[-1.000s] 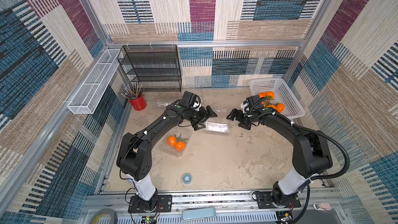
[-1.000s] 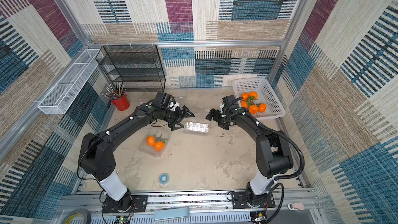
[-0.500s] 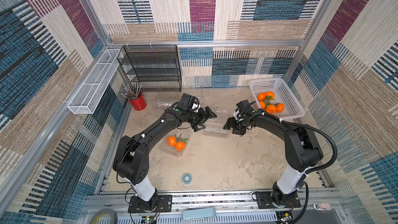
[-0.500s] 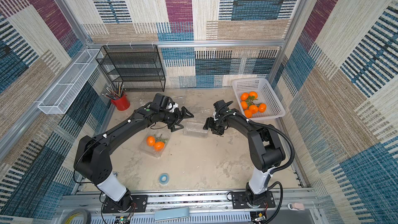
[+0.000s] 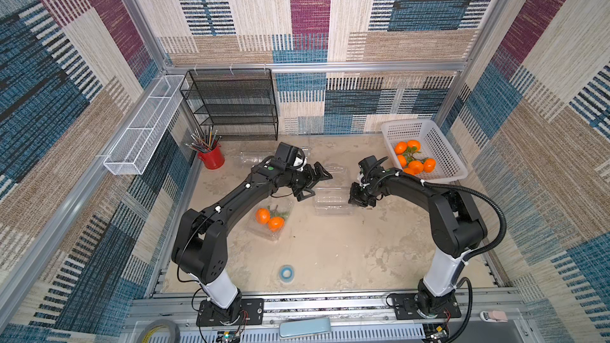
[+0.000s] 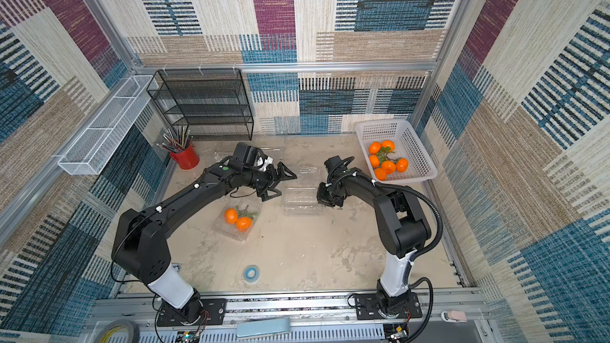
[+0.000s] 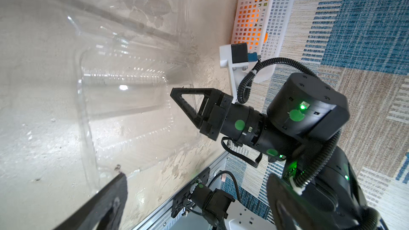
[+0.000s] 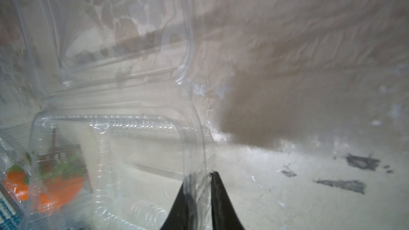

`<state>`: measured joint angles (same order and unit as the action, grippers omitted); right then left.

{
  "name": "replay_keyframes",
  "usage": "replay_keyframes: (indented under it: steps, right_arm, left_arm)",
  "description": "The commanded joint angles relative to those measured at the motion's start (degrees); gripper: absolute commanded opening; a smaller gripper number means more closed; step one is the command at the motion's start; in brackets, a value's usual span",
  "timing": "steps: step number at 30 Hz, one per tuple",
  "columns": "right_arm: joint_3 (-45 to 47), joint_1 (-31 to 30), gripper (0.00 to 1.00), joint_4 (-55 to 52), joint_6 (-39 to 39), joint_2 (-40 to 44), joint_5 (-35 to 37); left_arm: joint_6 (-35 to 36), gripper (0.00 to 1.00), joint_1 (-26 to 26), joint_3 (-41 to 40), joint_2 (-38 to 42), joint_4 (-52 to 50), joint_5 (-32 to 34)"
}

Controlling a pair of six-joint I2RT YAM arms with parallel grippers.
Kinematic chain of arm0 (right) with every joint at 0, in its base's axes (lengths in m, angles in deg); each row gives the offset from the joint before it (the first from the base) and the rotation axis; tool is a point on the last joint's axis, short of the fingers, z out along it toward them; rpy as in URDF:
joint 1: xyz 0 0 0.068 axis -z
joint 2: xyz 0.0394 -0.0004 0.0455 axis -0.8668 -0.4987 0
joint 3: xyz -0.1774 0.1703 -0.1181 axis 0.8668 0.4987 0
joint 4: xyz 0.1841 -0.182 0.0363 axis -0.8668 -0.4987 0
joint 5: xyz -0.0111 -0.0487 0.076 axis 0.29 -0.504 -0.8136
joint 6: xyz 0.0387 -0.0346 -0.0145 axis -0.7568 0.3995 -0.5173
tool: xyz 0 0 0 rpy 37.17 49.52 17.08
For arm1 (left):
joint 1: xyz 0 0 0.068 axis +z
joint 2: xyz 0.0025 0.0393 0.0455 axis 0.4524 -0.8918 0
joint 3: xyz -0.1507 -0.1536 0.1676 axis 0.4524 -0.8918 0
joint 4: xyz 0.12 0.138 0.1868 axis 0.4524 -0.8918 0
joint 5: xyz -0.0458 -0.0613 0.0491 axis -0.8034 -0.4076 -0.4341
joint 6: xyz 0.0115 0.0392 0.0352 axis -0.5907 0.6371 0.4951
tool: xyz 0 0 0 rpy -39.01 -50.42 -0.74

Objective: Take oranges out of containers
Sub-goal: Move the packing box to the center of the board.

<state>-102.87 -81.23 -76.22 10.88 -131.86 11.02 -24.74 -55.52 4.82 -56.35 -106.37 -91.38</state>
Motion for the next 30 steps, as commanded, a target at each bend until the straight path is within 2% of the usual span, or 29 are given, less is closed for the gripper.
replay_keyframes:
  steps: [1,6,12,17,26,28,30]
  right_arm:
    - [-2.94,0.16,0.07,0.40,0.89,-1.26,4.10]
    - [-9.75,1.61,0.05,-2.19,3.69,-4.68,7.68]
    - [-21.92,6.73,0.05,-5.87,7.73,-10.62,11.49]
    - [-36.07,8.41,0.05,-7.53,11.17,-19.77,13.09]
    - [-70.55,8.44,0.06,-20.27,12.61,-40.91,13.53]
    - [-74.74,8.32,0.06,-22.00,12.94,-43.93,12.48]
    - [-74.32,8.31,0.07,-21.76,12.67,-44.42,12.45]
  left_arm:
    - [-0.16,0.99,0.06,1.51,0.79,-1.59,0.03]
    - [0.50,0.99,0.53,4.88,0.93,-4.59,0.40]
    - [0.67,0.99,2.05,7.57,1.26,-6.50,0.61]
    - [0.40,0.99,3.54,8.31,1.14,-6.79,0.00]
    - [0.93,0.99,6.71,7.72,0.79,-7.17,-1.95]
    - [1.10,0.99,7.56,7.61,0.43,-7.00,-2.49]
    - [1.27,0.99,8.32,7.94,-0.15,-6.97,-3.04]
